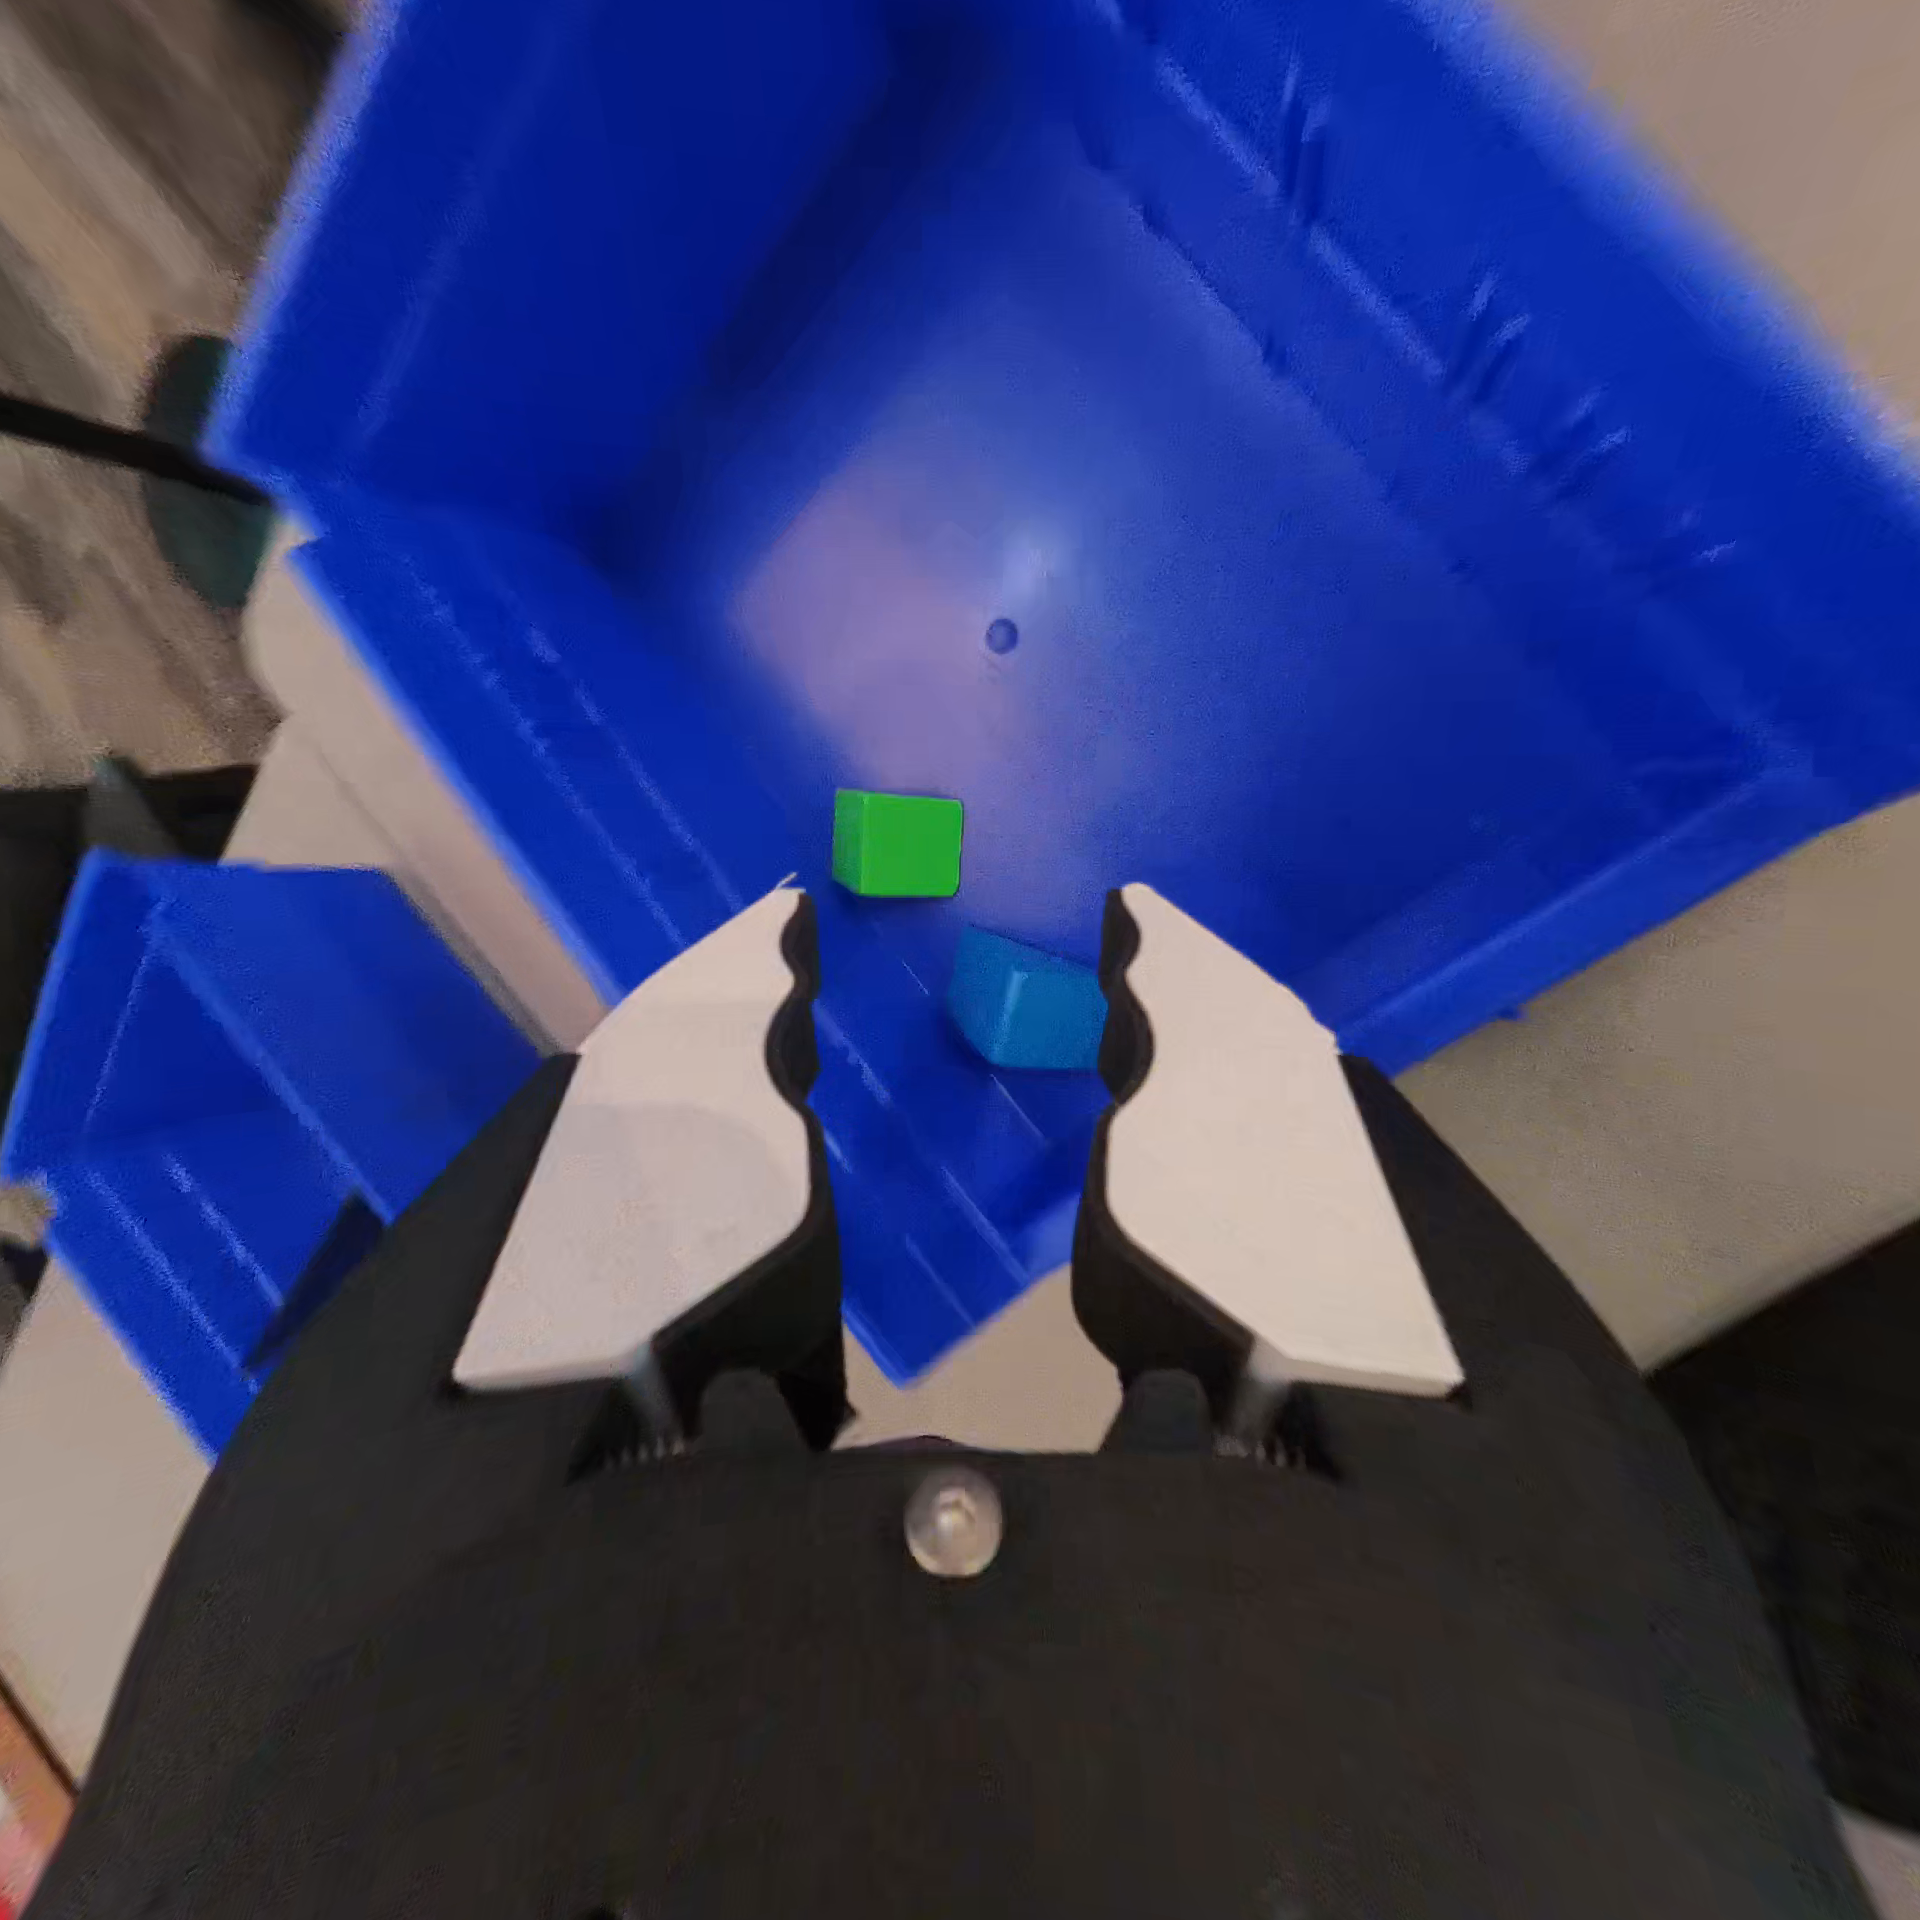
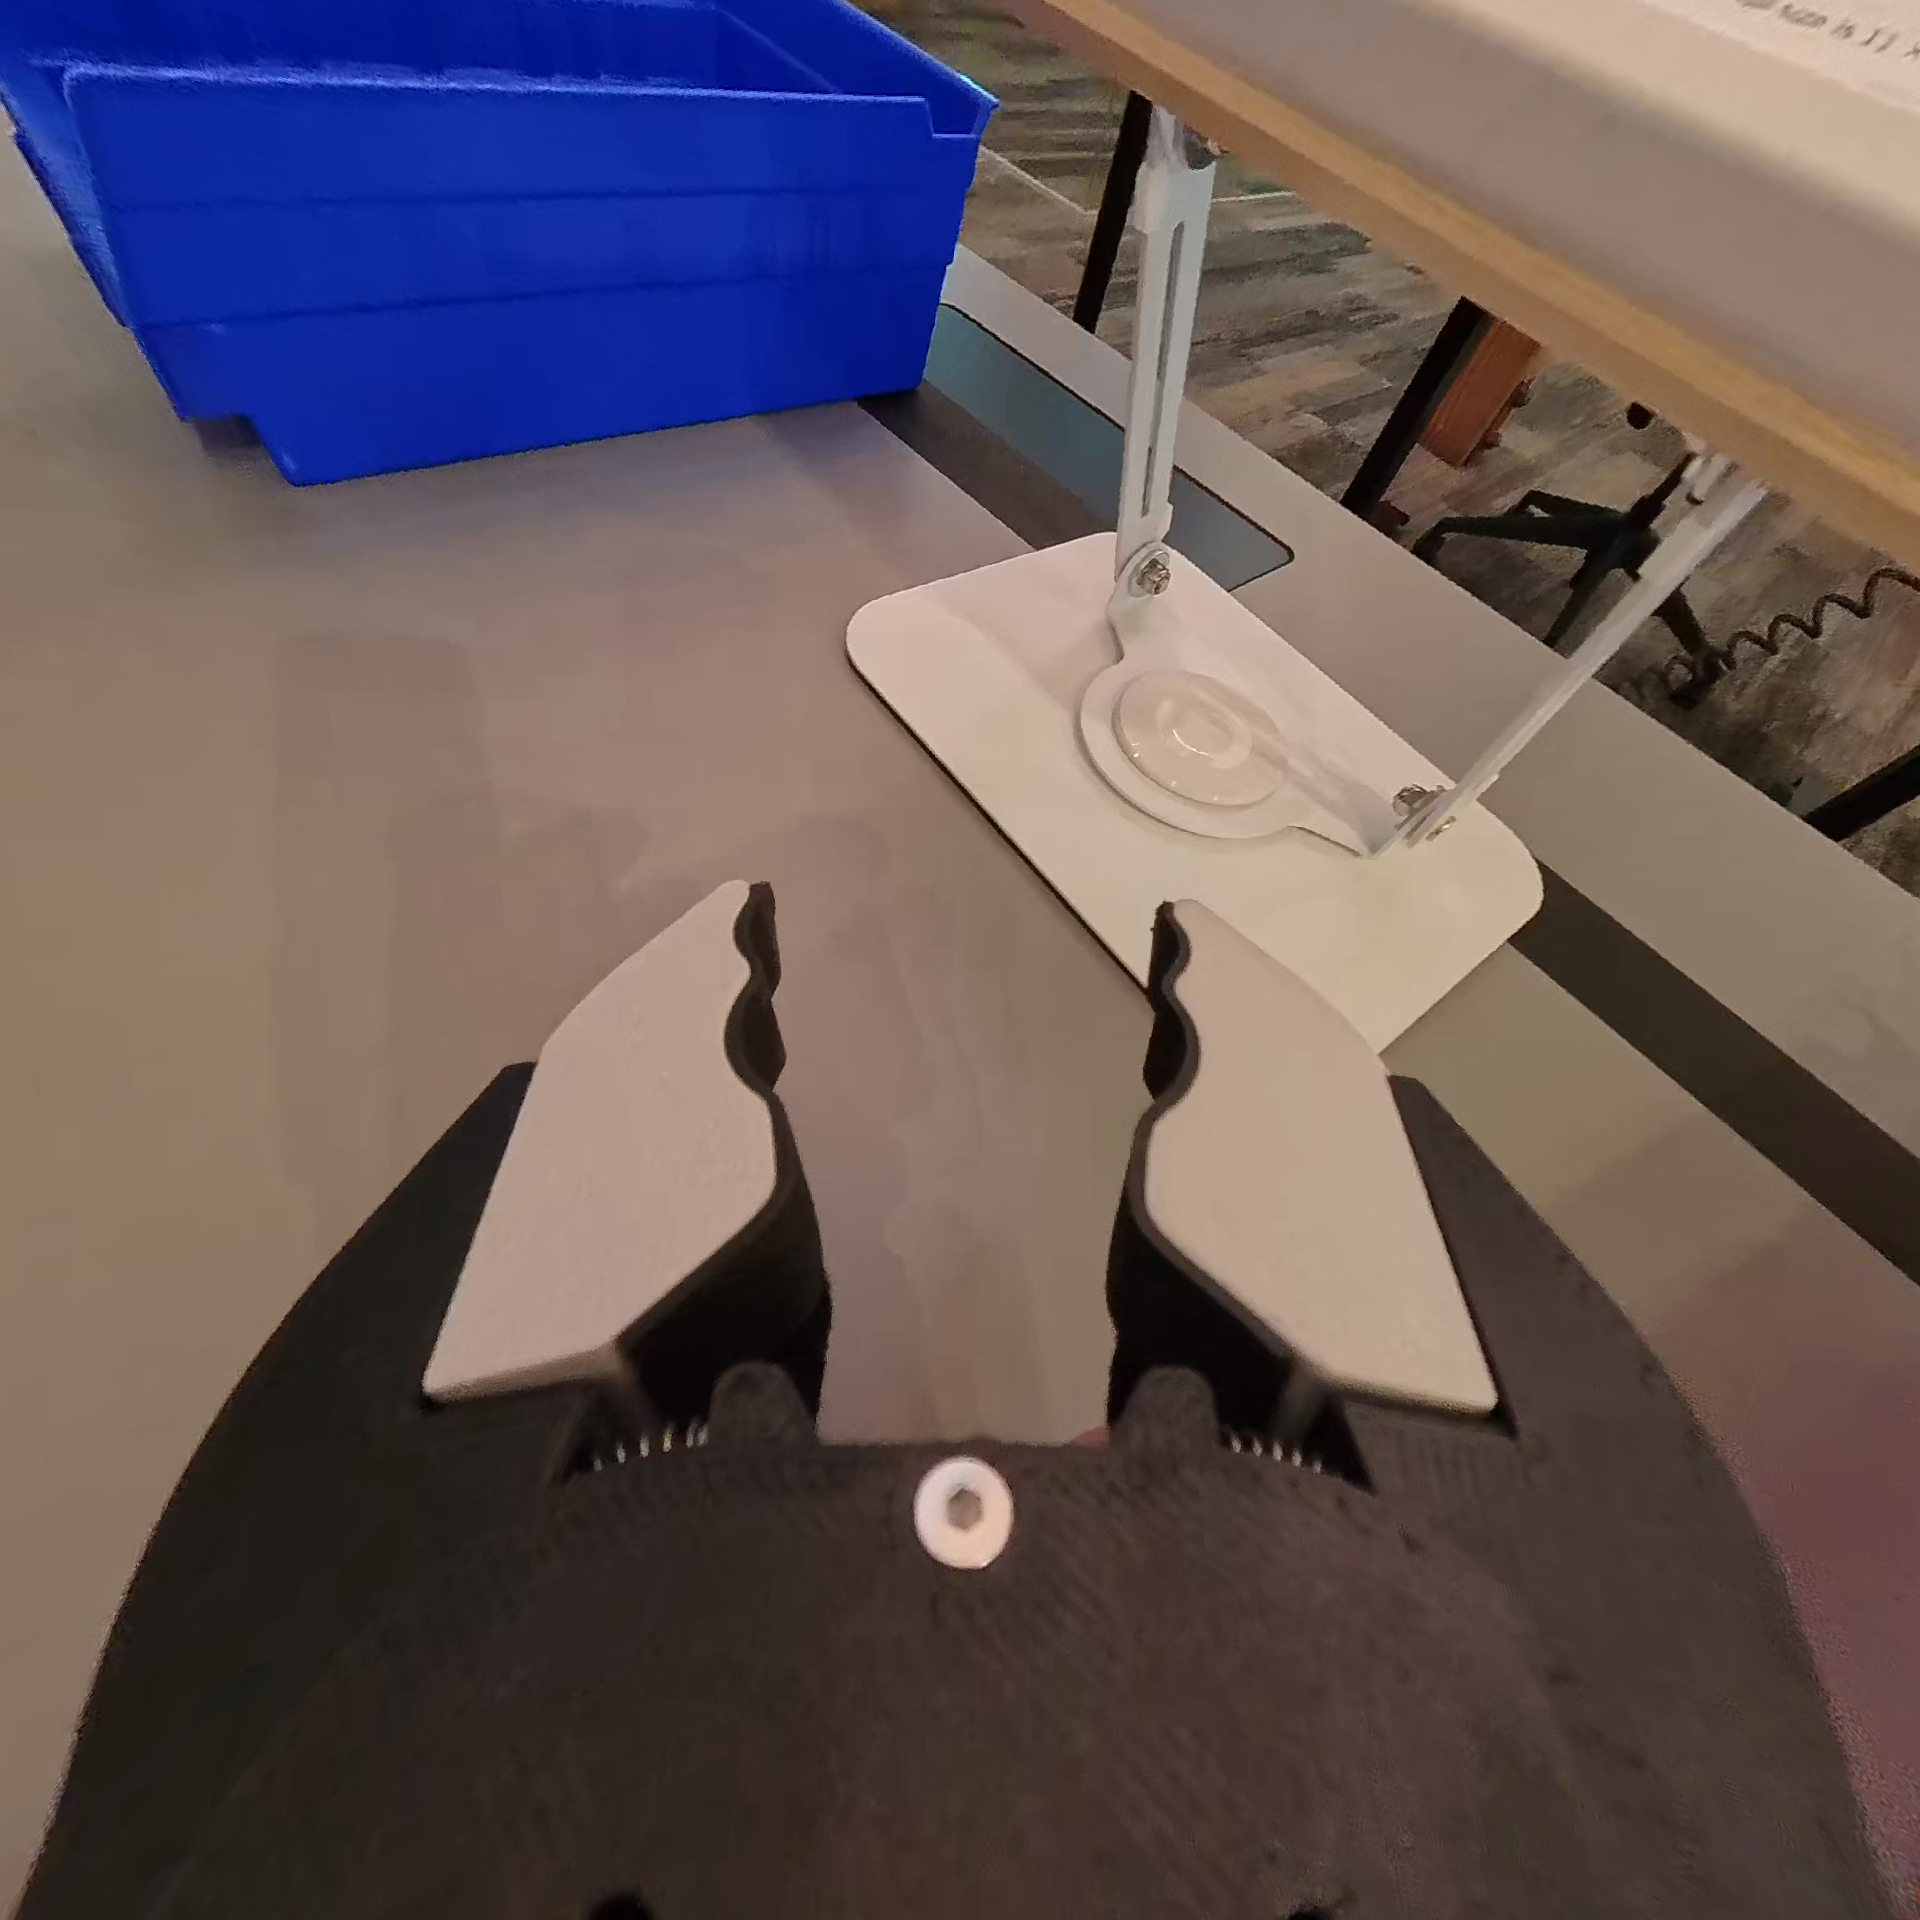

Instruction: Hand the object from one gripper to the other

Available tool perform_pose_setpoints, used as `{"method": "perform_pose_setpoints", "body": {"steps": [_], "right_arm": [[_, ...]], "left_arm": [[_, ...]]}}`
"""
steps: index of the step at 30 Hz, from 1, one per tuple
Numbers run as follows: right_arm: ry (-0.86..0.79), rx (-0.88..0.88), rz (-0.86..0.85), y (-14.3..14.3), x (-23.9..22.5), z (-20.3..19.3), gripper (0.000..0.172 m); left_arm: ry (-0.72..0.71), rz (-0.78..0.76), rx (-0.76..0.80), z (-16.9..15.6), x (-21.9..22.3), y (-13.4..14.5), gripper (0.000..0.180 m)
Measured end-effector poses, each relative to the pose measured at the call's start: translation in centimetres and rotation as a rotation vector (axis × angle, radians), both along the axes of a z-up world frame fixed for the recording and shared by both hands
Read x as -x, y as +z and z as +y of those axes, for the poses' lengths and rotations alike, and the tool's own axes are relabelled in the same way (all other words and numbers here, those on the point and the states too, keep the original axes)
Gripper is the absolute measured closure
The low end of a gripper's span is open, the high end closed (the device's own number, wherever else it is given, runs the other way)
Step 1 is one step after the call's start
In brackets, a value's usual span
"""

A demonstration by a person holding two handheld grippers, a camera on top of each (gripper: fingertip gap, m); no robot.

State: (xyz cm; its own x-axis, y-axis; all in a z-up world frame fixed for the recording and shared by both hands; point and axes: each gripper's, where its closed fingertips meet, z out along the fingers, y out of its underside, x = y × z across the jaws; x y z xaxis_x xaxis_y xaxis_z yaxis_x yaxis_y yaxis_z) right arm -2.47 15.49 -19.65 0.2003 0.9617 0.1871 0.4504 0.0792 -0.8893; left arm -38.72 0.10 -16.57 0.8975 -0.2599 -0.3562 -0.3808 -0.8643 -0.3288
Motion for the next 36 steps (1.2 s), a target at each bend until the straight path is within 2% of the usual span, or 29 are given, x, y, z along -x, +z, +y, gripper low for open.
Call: {"method": "perform_pose_setpoints", "body": {"steps": [1,3,5,8,10,12,13,15,17,20,21,22,24,28,31,33,35,36], "right_arm": [[0.006,0.002,-0.003,-0.1,0.1,-0.2,0.105],[0.028,0.010,-0.010,-0.4,0.4,-0.8,0.104],[0.050,0.025,-0.040,-1.2,0.7,-1.2,0.101],[0.050,0.055,-0.075,-2.5,0.9,-1.5,0.092],[0.037,0.046,-0.092,-2.7,0.8,-1.5,0.089],[0.030,0.024,-0.108,-2.7,0.7,-1.4,0.089],[0.025,0.006,-0.119,-2.8,0.5,-1.3,0.089],[0.011,0.002,-0.127,-2.9,0.1,-1.0,0.089],[0.003,0.033,-0.112,-2.9,-0.2,-0.8,0.089],[-0.002,0.042,-0.110,-3.0,-0.4,-0.6,0.089],[0.004,0.046,-0.108,-3.0,-0.3,-0.7,0.089],[0.010,0.051,-0.108,-3.0,-0.3,-0.8,0.089],[0.019,0.058,-0.117,-3.2,-0.2,-0.9,0.089],[0.025,0.077,-0.122,-3.4,-0.4,-0.9,0.089],[0.029,0.088,-0.116,-3.3,-0.4,-0.8,0.089],[0.033,0.093,-0.109,-3.1,-0.4,-0.9,0.089],[0.037,0.097,-0.102,-3.0,-0.4,-0.9,0.089],[0.039,0.097,-0.098,-2.8,-0.4,-1.0,0.089]], "left_arm": [[-0.049,-0.015,0.052,0.8,0.5,-1.4,0.129],[-0.045,0.042,0.173,1.5,2.7,-3.9,0.125],[-0.064,0.064,0.235,1.6,3.5,-5.1,0.123],[-0.066,0.057,0.198,2.4,3.6,-5.8,0.120],[-0.120,0.076,0.235,2.3,3.7,-6.7,0.117],[-0.142,0.176,0.316,2.0,5.3,-7.1,0.113],[-0.168,0.165,0.349,1.9,5.3,-7.4,0.113],[-0.207,0.202,0.400,2.1,5.7,-7.6,0.118],[-0.239,0.167,0.472,1.8,4.9,-8.4,0.127],[-0.205,0.228,0.598,0.8,5.9,-9.5,0.125],[-0.202,0.215,0.602,0.9,5.8,-9.7,0.137],[-0.200,0.219,0.584,1.3,5.9,-9.6,0.133],[-0.199,0.181,0.620,1.2,5.6,-9.8,0.141],[-0.124,0.162,0.670,1.0,5.6,-9.8,0.142],[-0.007,0.111,0.659,1.1,4.7,-9.9,0.143],[0.107,-0.034,0.604,1.6,2.9,-9.8,0.145],[0.098,-0.300,0.505,2.9,-0.8,-9.0,0.153],[0.081,-0.331,0.476,3.2,-1.4,-8.3,0.141]]}}
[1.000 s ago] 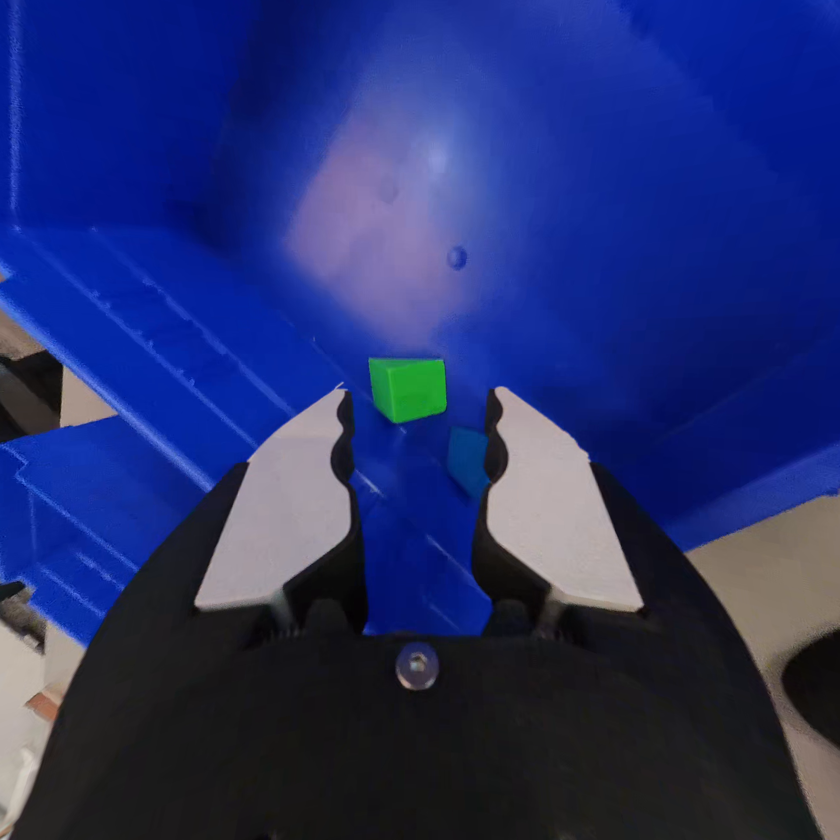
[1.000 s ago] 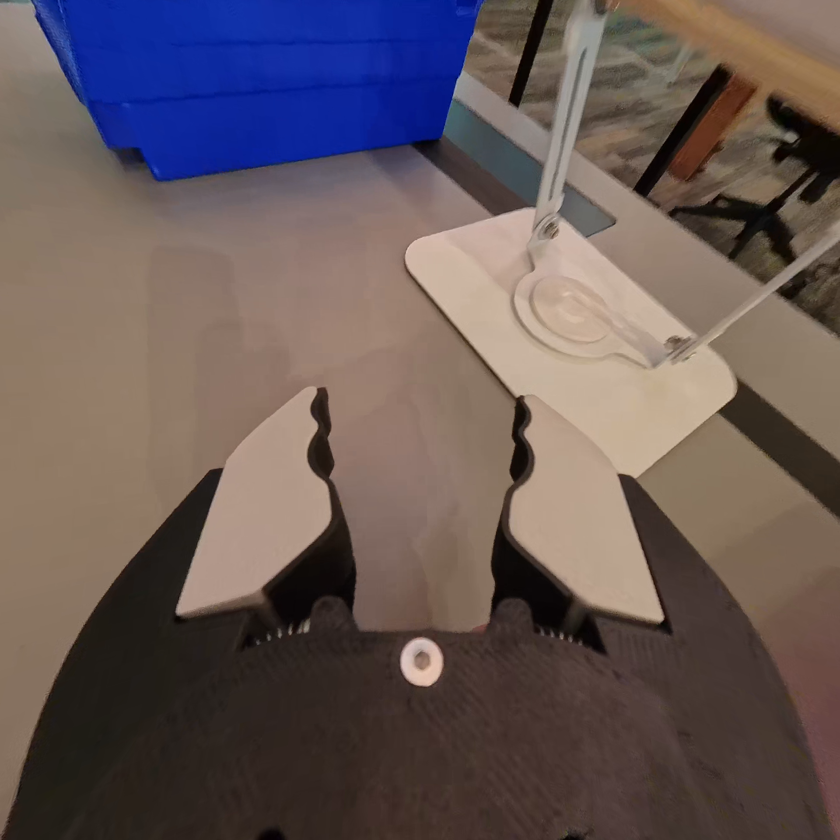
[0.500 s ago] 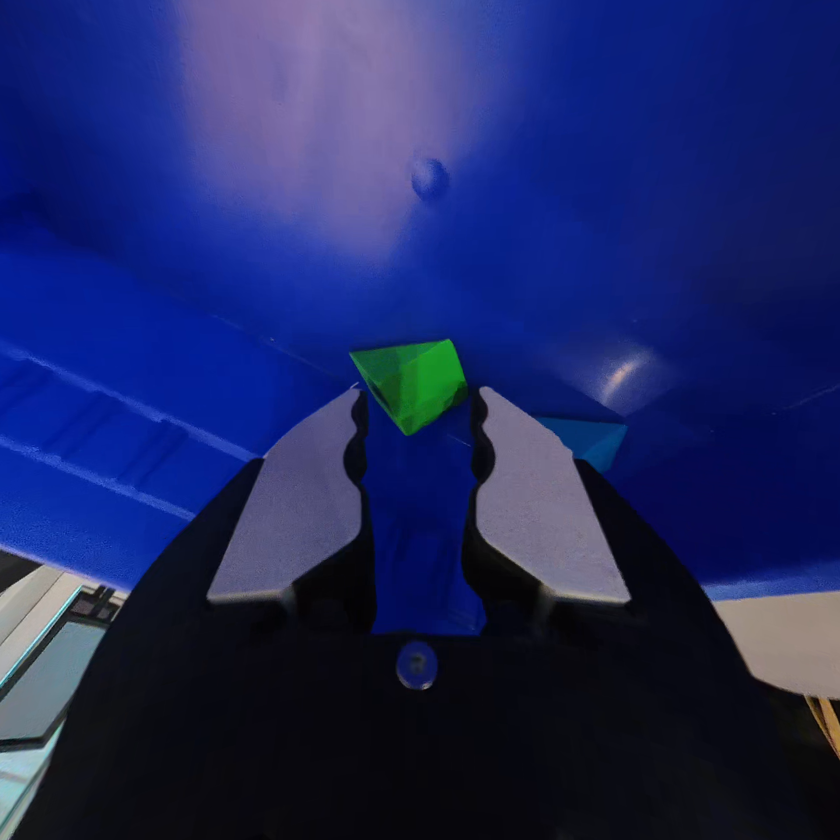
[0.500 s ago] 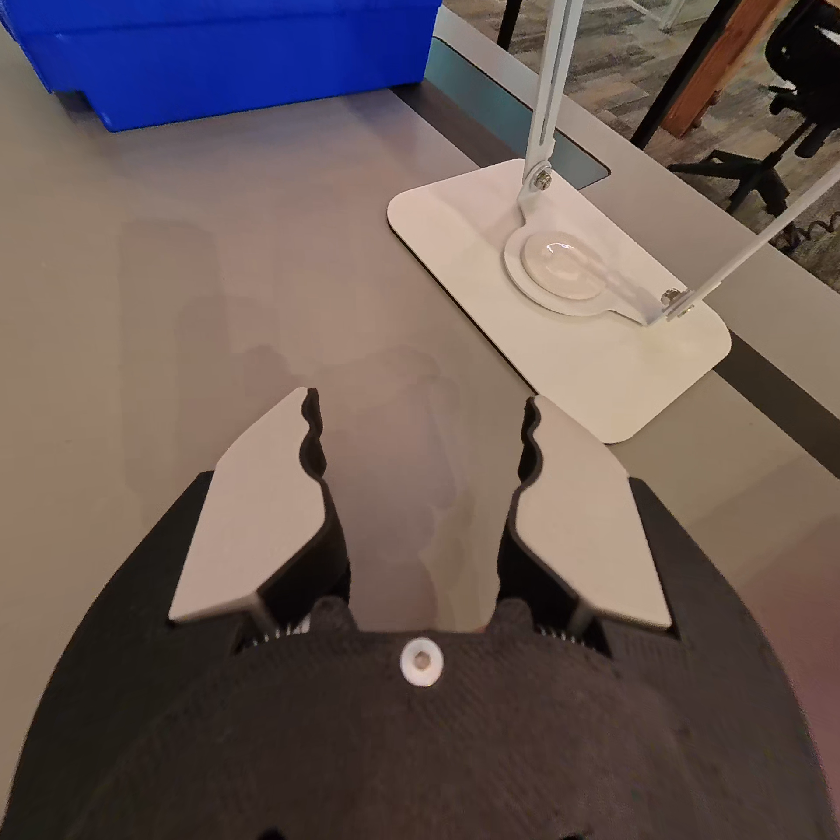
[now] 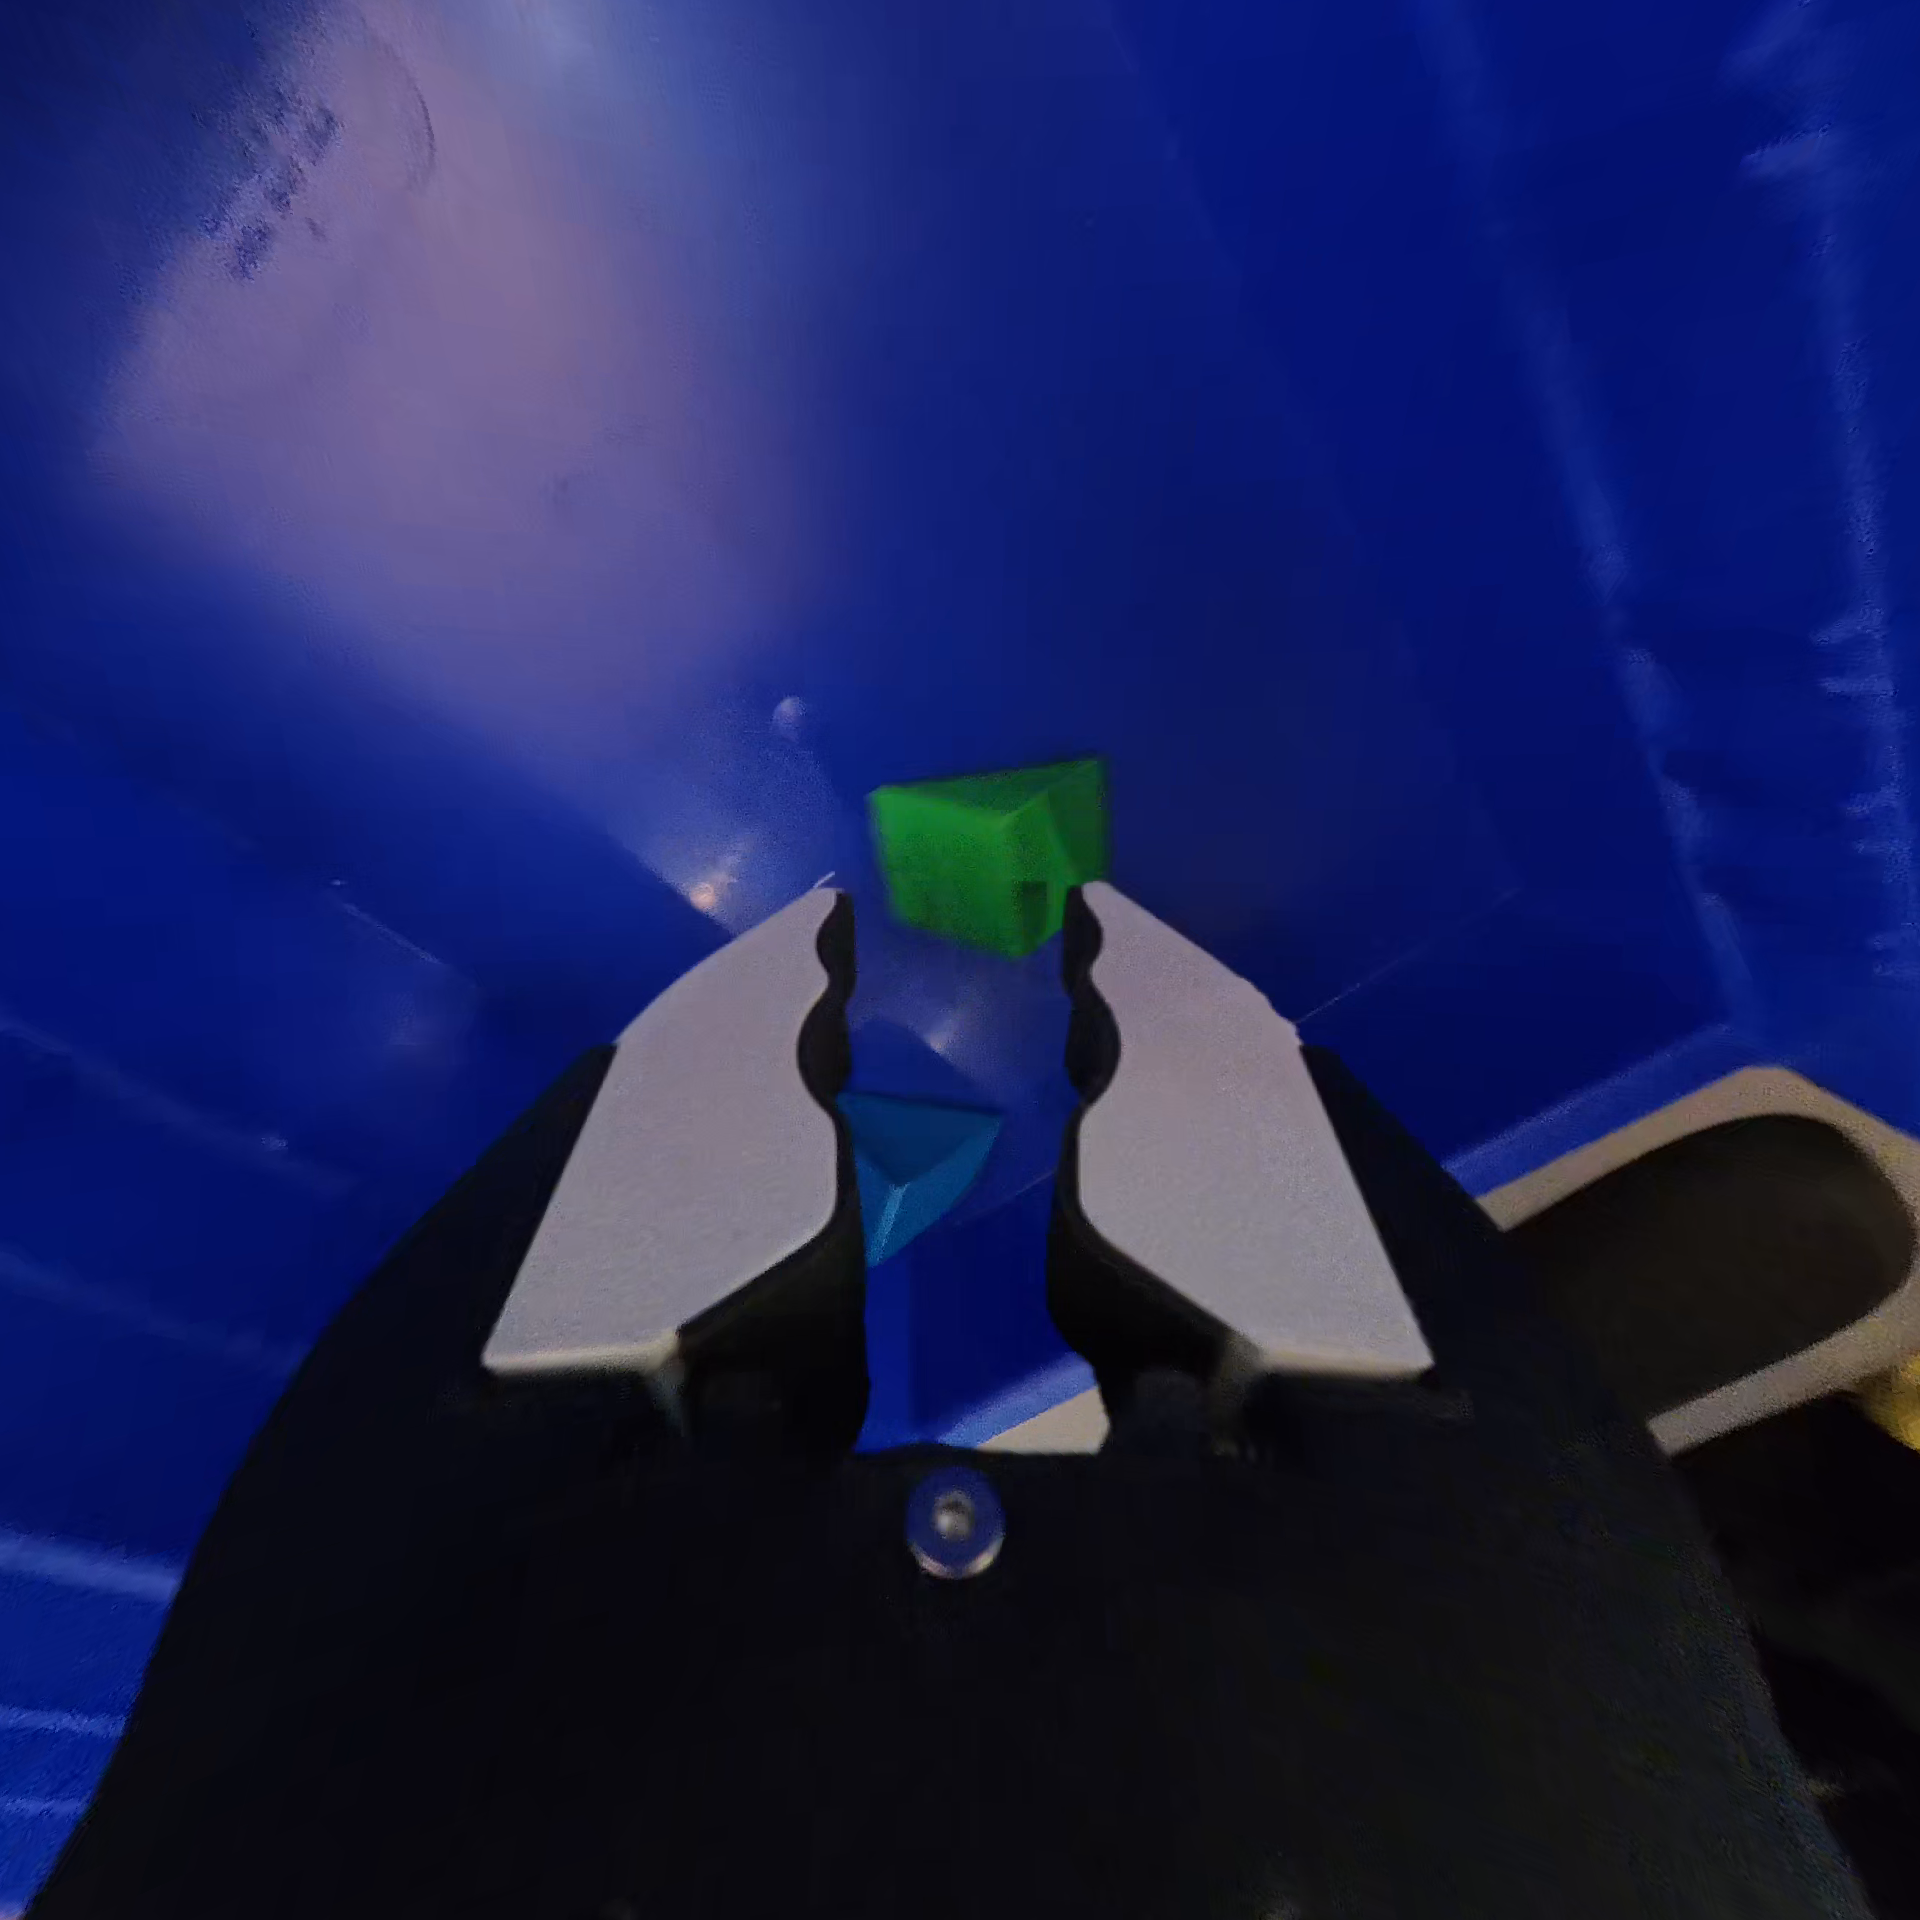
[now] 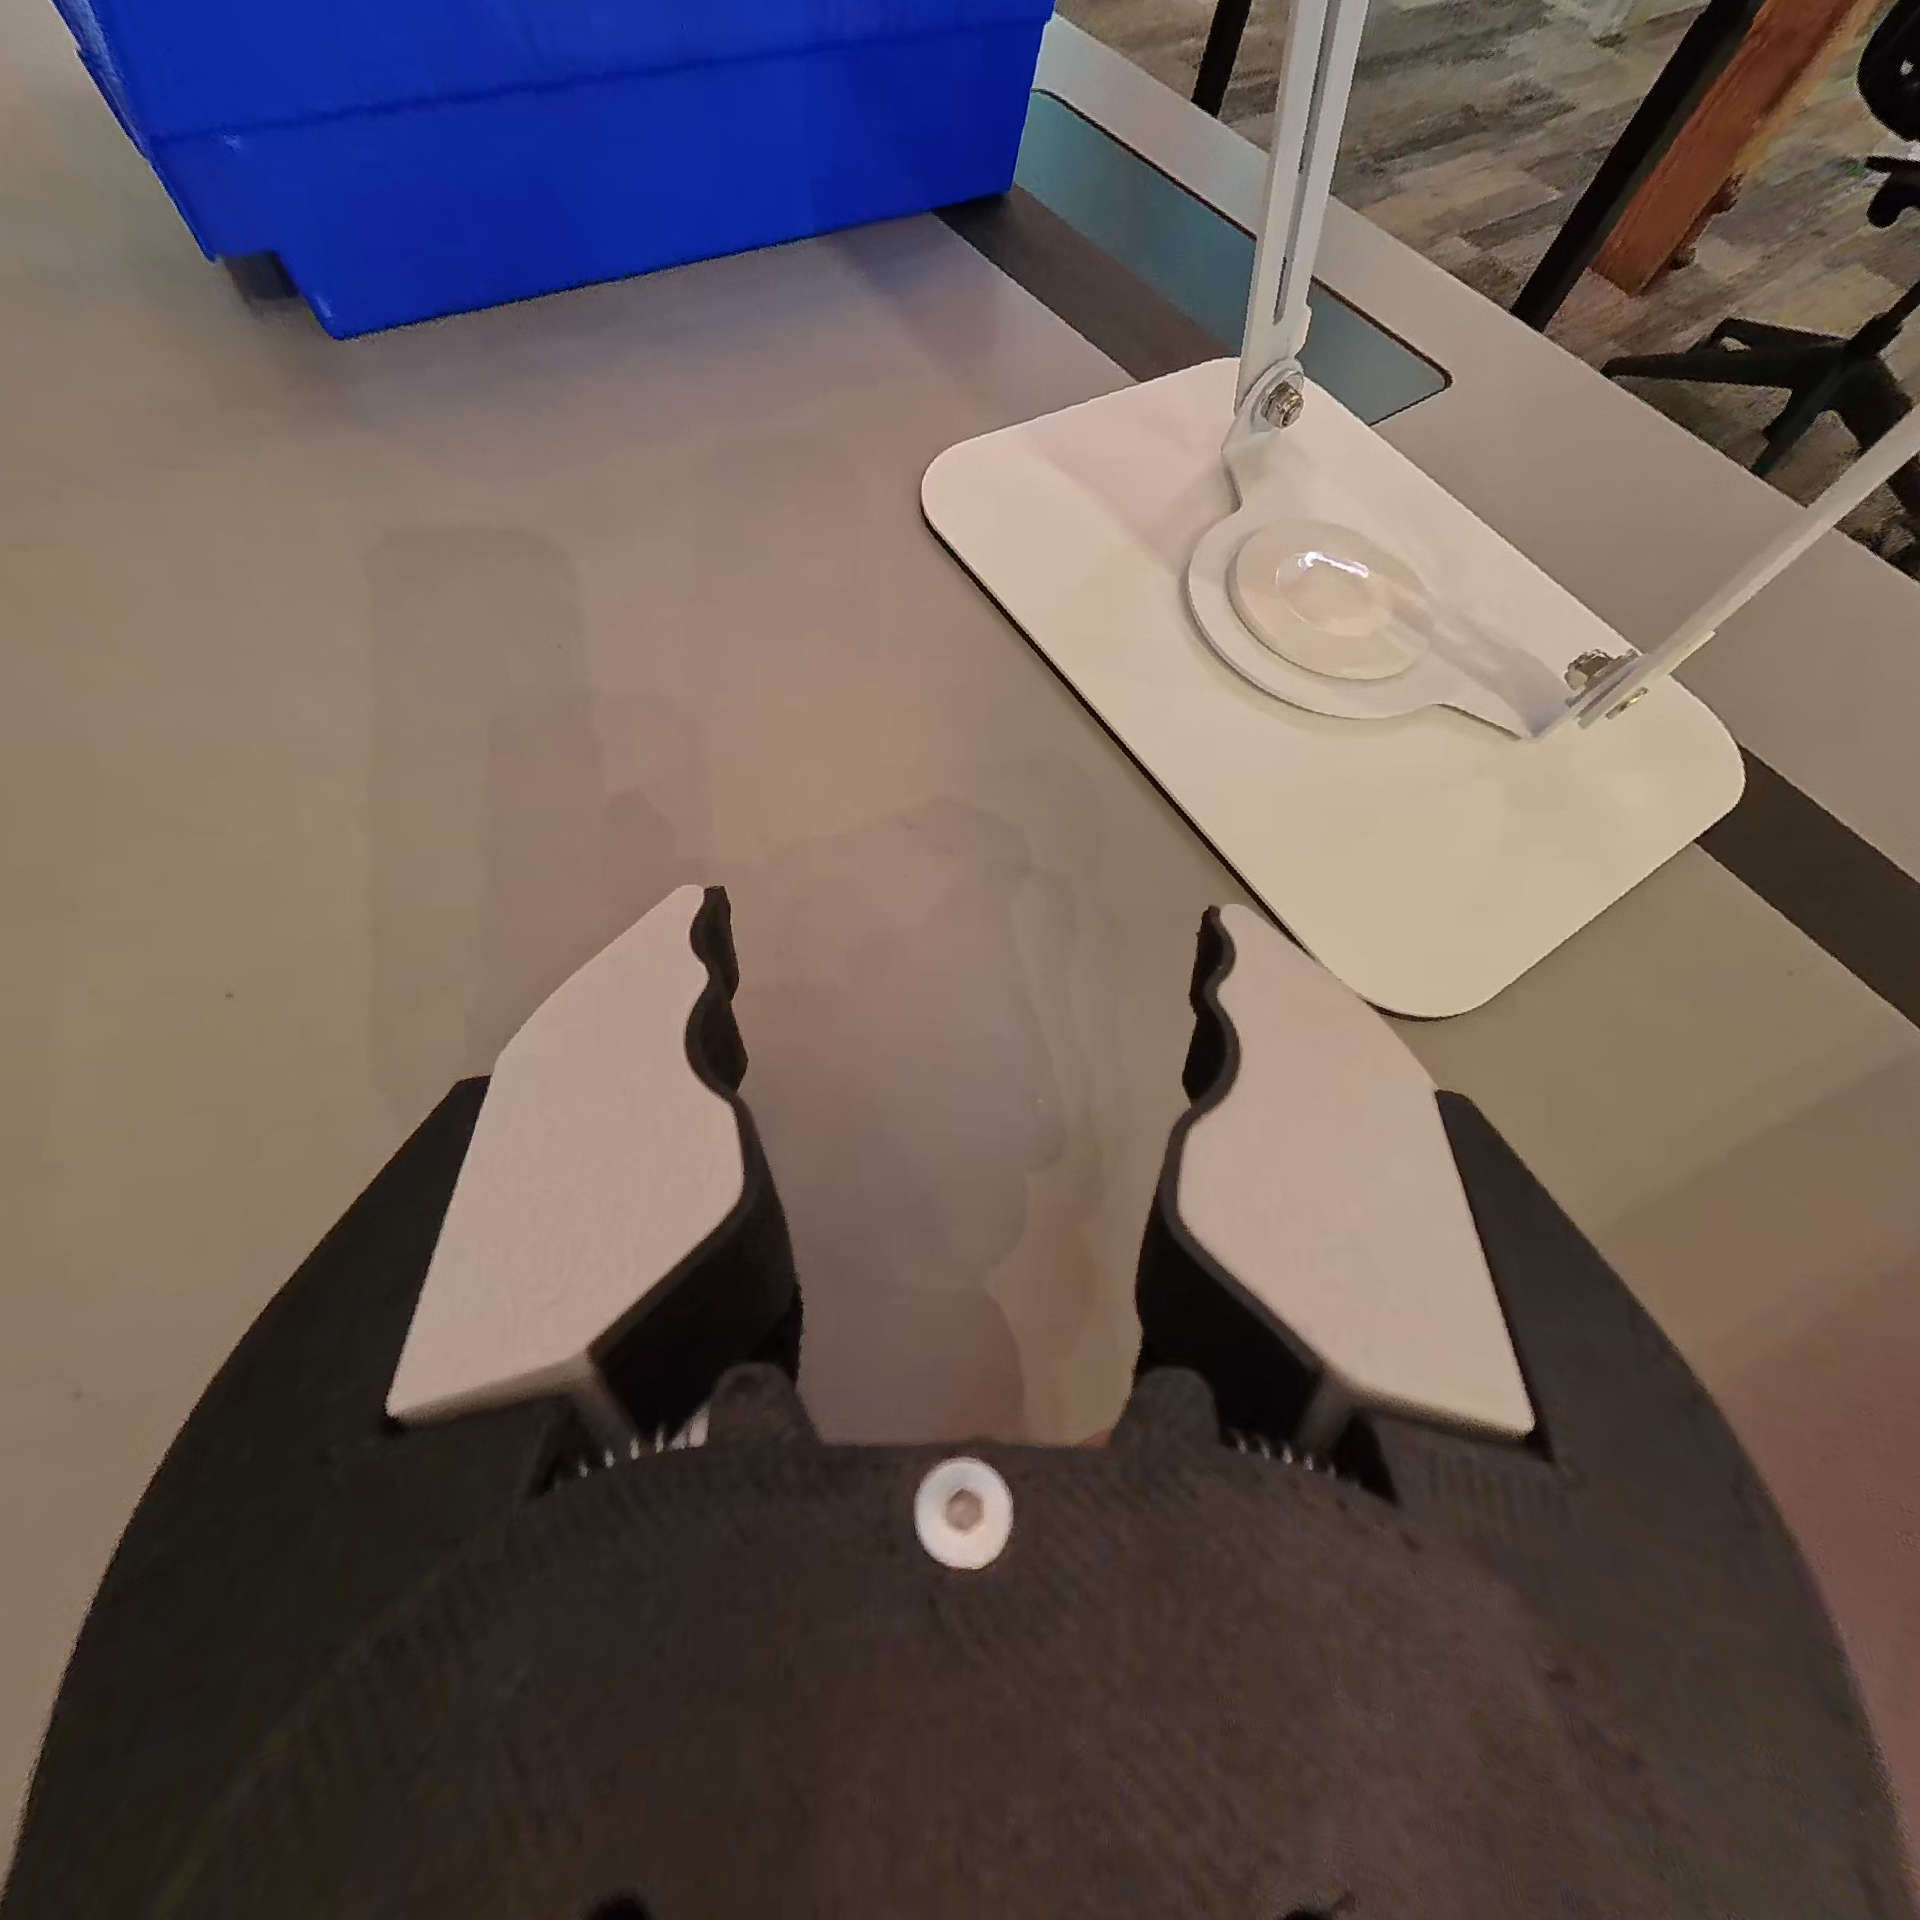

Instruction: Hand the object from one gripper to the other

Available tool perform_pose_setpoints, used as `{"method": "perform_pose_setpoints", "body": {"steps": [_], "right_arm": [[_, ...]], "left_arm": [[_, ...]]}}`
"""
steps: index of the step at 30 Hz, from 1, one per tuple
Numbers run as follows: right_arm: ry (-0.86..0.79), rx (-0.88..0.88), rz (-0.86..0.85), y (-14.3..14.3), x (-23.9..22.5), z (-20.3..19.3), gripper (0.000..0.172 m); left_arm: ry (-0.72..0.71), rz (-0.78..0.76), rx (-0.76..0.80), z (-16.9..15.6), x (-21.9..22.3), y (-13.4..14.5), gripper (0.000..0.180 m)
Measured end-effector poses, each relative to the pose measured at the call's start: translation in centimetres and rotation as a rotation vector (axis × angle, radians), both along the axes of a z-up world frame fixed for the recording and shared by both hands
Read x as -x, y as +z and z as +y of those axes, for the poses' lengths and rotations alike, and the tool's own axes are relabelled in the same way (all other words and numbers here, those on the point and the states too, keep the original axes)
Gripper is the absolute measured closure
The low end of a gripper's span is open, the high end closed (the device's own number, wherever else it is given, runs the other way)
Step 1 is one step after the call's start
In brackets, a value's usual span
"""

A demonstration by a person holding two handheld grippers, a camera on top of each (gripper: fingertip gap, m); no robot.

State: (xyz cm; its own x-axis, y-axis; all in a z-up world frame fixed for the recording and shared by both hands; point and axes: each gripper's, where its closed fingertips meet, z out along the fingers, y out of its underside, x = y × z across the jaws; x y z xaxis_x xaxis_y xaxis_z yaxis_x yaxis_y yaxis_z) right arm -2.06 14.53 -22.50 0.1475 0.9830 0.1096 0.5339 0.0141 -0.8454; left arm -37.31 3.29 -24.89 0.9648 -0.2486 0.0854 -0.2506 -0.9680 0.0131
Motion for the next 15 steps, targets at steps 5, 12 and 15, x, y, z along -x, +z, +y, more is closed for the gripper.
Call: {"method": "perform_pose_setpoints", "body": {"steps": [5,12,15], "right_arm": [[0.011,0.009,0.014,0.3,0.0,-0.1,0.089],[0.028,0.030,0.013,0.1,0.1,-0.4,0.089],[0.034,0.039,0.013,-0.1,0.1,-0.5,0.089]], "left_arm": [[-0.408,0.097,-0.124,-0.1,-0.5,0.6,0.129],[-0.836,0.184,-0.206,0.2,-2.8,-0.8,0.126],[-0.869,0.161,-0.179,0.2,-2.7,-1.6,0.133]]}}
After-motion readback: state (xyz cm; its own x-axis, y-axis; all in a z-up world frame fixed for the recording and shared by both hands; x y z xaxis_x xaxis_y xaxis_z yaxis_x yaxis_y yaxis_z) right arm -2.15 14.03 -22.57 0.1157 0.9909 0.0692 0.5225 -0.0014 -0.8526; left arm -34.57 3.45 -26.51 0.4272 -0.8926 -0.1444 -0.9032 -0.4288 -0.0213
